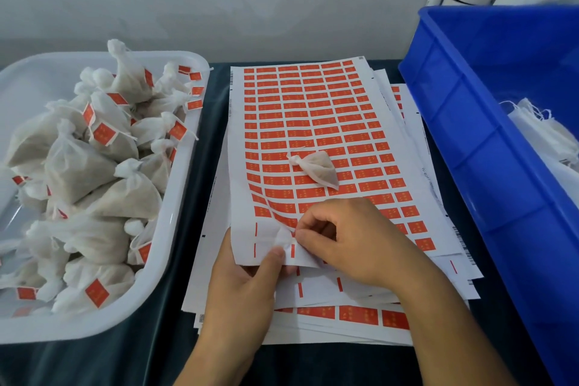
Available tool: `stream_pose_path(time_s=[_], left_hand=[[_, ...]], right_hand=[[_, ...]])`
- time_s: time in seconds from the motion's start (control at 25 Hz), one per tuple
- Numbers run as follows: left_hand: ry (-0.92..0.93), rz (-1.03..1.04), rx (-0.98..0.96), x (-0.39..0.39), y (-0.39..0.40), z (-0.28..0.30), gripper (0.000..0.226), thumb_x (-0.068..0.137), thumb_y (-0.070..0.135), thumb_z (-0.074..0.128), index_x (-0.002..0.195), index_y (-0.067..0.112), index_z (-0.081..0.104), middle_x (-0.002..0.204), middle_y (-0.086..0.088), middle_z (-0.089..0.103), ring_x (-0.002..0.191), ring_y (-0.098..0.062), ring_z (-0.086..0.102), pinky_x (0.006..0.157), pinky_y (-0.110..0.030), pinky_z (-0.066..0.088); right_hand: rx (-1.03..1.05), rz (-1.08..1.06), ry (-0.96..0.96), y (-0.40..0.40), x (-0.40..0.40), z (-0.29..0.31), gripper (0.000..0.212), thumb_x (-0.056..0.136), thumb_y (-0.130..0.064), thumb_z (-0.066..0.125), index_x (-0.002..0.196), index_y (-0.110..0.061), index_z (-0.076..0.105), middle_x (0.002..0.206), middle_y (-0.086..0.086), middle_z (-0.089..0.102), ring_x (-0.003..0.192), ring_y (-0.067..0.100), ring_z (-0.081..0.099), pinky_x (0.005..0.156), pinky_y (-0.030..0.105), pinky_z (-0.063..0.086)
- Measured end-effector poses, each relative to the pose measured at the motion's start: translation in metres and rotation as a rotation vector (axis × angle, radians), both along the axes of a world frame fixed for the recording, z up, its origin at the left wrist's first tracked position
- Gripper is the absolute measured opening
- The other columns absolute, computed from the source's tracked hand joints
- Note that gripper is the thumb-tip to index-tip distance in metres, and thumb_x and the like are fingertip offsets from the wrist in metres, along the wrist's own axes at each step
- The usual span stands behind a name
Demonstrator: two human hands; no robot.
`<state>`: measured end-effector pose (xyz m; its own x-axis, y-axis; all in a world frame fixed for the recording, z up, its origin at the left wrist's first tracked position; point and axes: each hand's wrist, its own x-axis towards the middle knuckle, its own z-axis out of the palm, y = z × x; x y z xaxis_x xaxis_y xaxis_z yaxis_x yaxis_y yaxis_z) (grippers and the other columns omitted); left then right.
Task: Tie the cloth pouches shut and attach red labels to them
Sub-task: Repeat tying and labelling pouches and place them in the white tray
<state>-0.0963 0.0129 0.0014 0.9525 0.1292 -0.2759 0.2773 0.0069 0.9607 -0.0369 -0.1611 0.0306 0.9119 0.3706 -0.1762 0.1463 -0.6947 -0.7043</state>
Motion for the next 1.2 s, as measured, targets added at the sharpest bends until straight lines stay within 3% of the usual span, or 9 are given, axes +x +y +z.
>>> stream_pose_path(time_s=[0.24,0.48,0.56,0.68,0.84,0.92,1.0,1.04,1.2], left_hand=[[0.015,-0.004,-0.023,-0.001,0.001,0.002,0.029,0.100,0.022,0.063,0.124,0.038,0.063,0.107,0.011,0.077,0.096,-0.014,0.076,0.076,-0.035,0.064],[0.019,0.038,0.002,-0.001,-0.001,0.004,0.032,0.095,0.023,0.069,0.118,0.044,0.059,0.103,0.017,0.076,0.092,-0.008,0.075,0.069,-0.029,0.064],[-0.027,0.065,0.050,-0.003,0.001,0.005,0.051,0.089,0.019,0.076,0.121,0.050,0.051,0.104,0.026,0.071,0.093,0.001,0.072,0.063,-0.018,0.059],[-0.129,0.078,0.184,-0.008,0.004,0.007,0.097,0.084,0.012,0.081,0.144,0.062,0.024,0.115,0.040,0.062,0.101,0.011,0.066,0.065,-0.004,0.051],[-0.197,0.064,0.435,-0.011,0.012,0.010,0.099,0.082,0.023,0.081,0.146,0.066,0.020,0.142,0.032,0.049,0.125,-0.005,0.059,0.095,-0.034,0.057],[-0.228,0.030,0.541,-0.013,0.016,0.013,0.095,0.080,0.027,0.081,0.140,0.070,0.022,0.145,0.036,0.039,0.129,0.010,0.047,0.096,-0.033,0.052],[-0.241,0.001,0.660,-0.015,0.018,0.018,0.101,0.076,0.032,0.084,0.135,0.074,0.014,0.140,0.035,0.032,0.116,0.033,0.032,0.084,-0.024,0.047],[-0.232,0.000,0.714,-0.016,0.018,0.021,0.104,0.074,0.033,0.086,0.137,0.072,0.014,0.139,0.030,0.033,0.109,0.033,0.032,0.080,-0.023,0.044],[-0.232,-0.052,0.946,-0.029,0.017,0.030,0.105,0.062,0.033,0.095,0.149,0.039,0.036,0.129,0.001,0.056,0.082,0.004,0.043,0.059,-0.014,0.032]], right_hand=[[-0.003,-0.005,-0.035,0.005,-0.001,0.000,0.006,0.098,-0.050,0.062,0.094,-0.046,0.063,0.084,-0.036,0.057,0.084,-0.011,0.062,0.069,0.006,0.043],[-0.048,0.008,-0.037,0.009,0.000,0.000,0.012,0.102,-0.046,0.055,0.091,-0.041,0.055,0.089,-0.027,0.058,0.082,-0.001,0.062,0.068,0.009,0.043],[-0.052,-0.018,-0.032,0.008,0.000,-0.001,0.016,0.103,-0.045,0.053,0.089,-0.039,0.053,0.088,-0.026,0.059,0.081,0.000,0.062,0.065,0.009,0.042],[-0.024,-0.116,-0.019,0.004,0.001,-0.001,0.018,0.104,-0.044,0.053,0.087,-0.037,0.055,0.086,-0.024,0.063,0.079,-0.001,0.064,0.061,0.008,0.044],[0.098,-0.204,0.027,-0.001,0.004,0.005,0.018,0.104,-0.043,0.052,0.089,-0.035,0.059,0.076,-0.017,0.069,0.074,-0.004,0.068,0.059,0.013,0.054],[0.207,-0.225,0.053,-0.003,0.005,0.010,0.018,0.104,-0.042,0.051,0.091,-0.035,0.060,0.074,-0.015,0.070,0.067,0.003,0.070,0.060,0.017,0.057],[0.366,-0.264,0.071,-0.005,0.005,0.015,0.017,0.105,-0.039,0.051,0.095,-0.030,0.063,0.073,-0.010,0.073,0.059,0.010,0.070,0.056,0.019,0.056],[0.450,-0.292,0.077,-0.007,0.005,0.017,0.017,0.105,-0.037,0.052,0.097,-0.028,0.065,0.075,-0.009,0.074,0.056,0.011,0.069,0.053,0.018,0.055],[0.676,-0.379,0.078,-0.009,0.007,0.021,0.019,0.103,-0.030,0.059,0.090,-0.032,0.073,0.090,-0.005,0.079,0.058,0.012,0.069,0.051,0.017,0.051]])
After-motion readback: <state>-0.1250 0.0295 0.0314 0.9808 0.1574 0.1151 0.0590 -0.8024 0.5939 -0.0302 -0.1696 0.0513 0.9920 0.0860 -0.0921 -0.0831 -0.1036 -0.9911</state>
